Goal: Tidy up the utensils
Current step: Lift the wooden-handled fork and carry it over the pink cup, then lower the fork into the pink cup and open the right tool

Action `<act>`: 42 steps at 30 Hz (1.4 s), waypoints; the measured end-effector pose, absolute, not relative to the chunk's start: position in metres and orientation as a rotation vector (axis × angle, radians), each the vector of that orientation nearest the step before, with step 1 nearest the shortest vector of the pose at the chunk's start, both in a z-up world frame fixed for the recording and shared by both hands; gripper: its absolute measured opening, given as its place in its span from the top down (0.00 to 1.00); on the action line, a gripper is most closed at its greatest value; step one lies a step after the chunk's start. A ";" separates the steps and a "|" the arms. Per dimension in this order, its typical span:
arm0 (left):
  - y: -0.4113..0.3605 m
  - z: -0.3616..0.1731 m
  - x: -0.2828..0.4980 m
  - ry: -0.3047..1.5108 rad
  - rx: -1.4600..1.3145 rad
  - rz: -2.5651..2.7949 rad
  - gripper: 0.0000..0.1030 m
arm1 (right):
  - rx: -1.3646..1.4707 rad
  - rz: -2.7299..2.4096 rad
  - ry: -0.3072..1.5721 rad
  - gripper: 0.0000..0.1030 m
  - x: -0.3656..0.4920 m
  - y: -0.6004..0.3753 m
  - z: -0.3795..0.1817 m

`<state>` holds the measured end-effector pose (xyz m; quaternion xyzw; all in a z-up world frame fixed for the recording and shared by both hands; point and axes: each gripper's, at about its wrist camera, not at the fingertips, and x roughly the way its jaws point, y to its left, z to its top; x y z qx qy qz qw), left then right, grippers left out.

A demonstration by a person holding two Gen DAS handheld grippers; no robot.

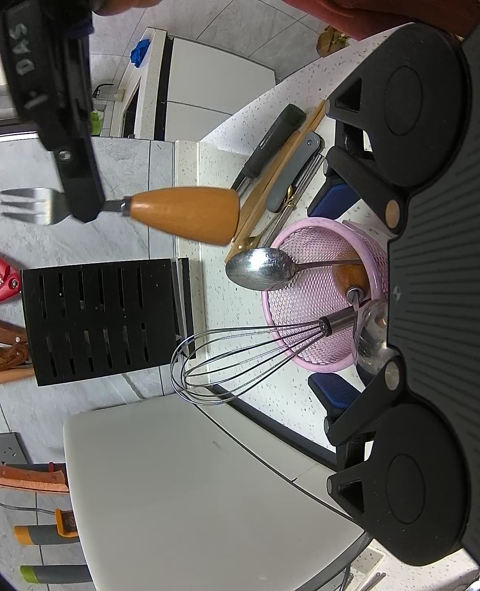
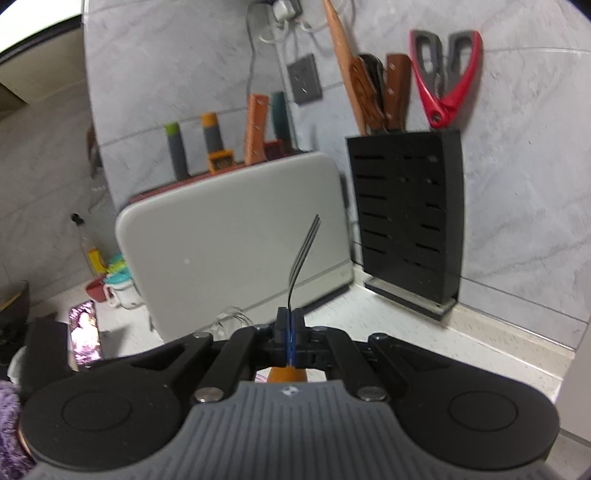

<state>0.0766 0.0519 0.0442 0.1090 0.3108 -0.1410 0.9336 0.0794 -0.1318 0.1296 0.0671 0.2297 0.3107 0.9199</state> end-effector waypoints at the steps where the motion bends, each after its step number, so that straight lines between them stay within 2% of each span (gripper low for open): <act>1: 0.051 0.044 0.077 0.636 0.223 -0.288 0.00 | 0.140 0.652 0.466 1.00 0.078 -0.131 0.131; 20: 0.049 0.043 0.077 0.636 0.223 -0.290 0.00 | 0.053 0.743 0.616 1.00 0.089 -0.089 0.097; 31: 0.049 0.043 0.078 0.636 0.222 -0.294 0.00 | -0.093 0.763 0.610 1.00 0.081 -0.066 0.085; 42: 0.048 0.042 0.079 0.633 0.225 -0.301 0.00 | -0.048 0.784 0.814 1.00 0.106 -0.062 0.059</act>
